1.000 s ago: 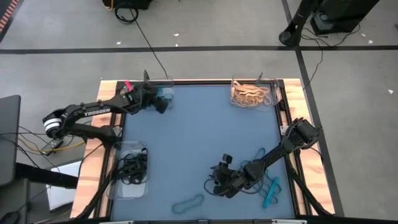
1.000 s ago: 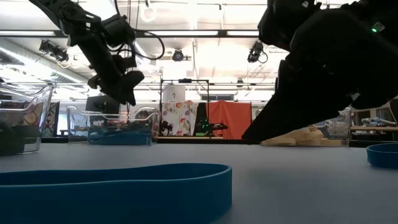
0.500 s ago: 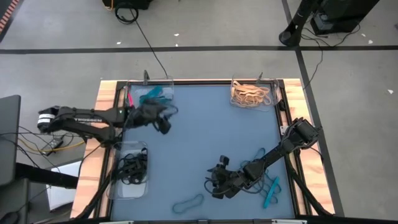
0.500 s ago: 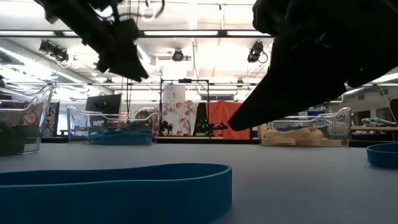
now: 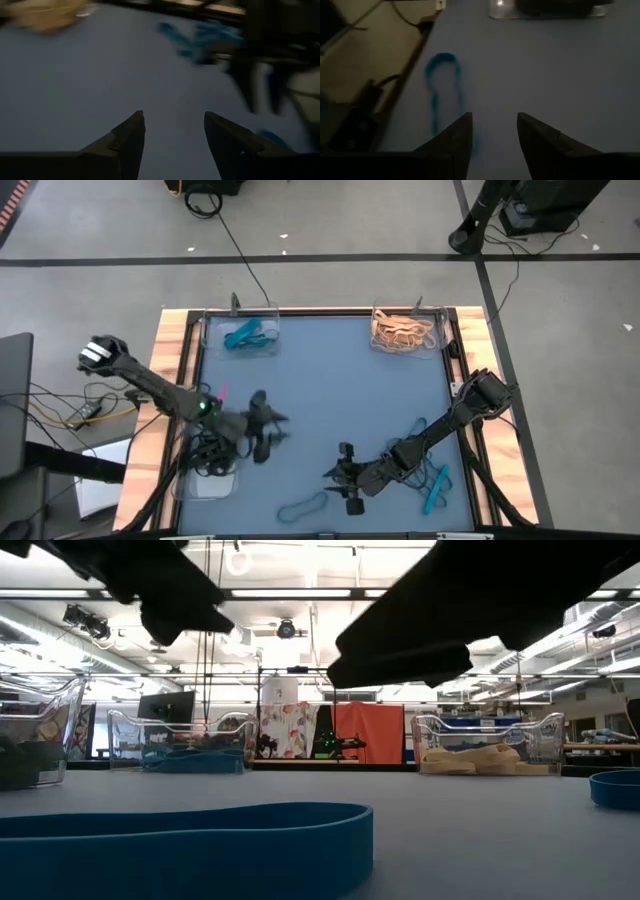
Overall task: Sort rubber bands into baskets
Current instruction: Put the blue rubber band into the top left transparent bin
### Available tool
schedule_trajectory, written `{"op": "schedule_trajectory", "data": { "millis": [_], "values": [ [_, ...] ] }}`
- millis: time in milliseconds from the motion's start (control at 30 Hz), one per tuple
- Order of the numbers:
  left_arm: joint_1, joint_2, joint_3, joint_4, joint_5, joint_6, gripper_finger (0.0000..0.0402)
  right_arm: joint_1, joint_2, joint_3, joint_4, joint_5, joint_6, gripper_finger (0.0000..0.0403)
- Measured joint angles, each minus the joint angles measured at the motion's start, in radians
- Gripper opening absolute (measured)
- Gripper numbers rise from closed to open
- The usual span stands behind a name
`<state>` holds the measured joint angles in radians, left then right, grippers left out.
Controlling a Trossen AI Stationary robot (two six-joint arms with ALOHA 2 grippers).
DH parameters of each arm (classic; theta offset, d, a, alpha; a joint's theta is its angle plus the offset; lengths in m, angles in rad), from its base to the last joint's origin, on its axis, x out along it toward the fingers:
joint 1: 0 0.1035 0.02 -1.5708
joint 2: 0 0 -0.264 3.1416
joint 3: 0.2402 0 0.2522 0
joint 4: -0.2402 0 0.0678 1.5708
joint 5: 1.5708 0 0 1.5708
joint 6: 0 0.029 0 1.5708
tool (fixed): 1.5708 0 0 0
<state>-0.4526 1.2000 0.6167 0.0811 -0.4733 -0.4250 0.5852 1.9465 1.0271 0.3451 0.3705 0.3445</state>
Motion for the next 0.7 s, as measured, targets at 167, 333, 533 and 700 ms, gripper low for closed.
{"op": "schedule_trajectory", "data": {
  "millis": [167, 333, 533, 700],
  "values": [
    [-0.131, 0.151, 0.0, 0.188, 0.112, 0.058, 0.0207, 0.021, 0.0, 0.0, 0.022, -0.063, 0.001, 0.0173],
    [-0.21, 0.307, 0.0, 0.398, 0.104, 0.049, 0.0207, 0.054, 0.0, 0.0, 0.021, -0.037, 0.043, 0.0177],
    [-0.252, 0.462, 0.049, 0.483, 0.083, 0.033, 0.0207, 0.071, 0.0, 0.0, 0.006, 0.004, 0.178, 0.0172],
    [-0.264, 0.571, 0.102, 0.481, 0.109, 0.061, 0.0207, 0.066, 0.0, 0.0, -0.018, 0.029, 0.202, 0.0172]
  ]
}}
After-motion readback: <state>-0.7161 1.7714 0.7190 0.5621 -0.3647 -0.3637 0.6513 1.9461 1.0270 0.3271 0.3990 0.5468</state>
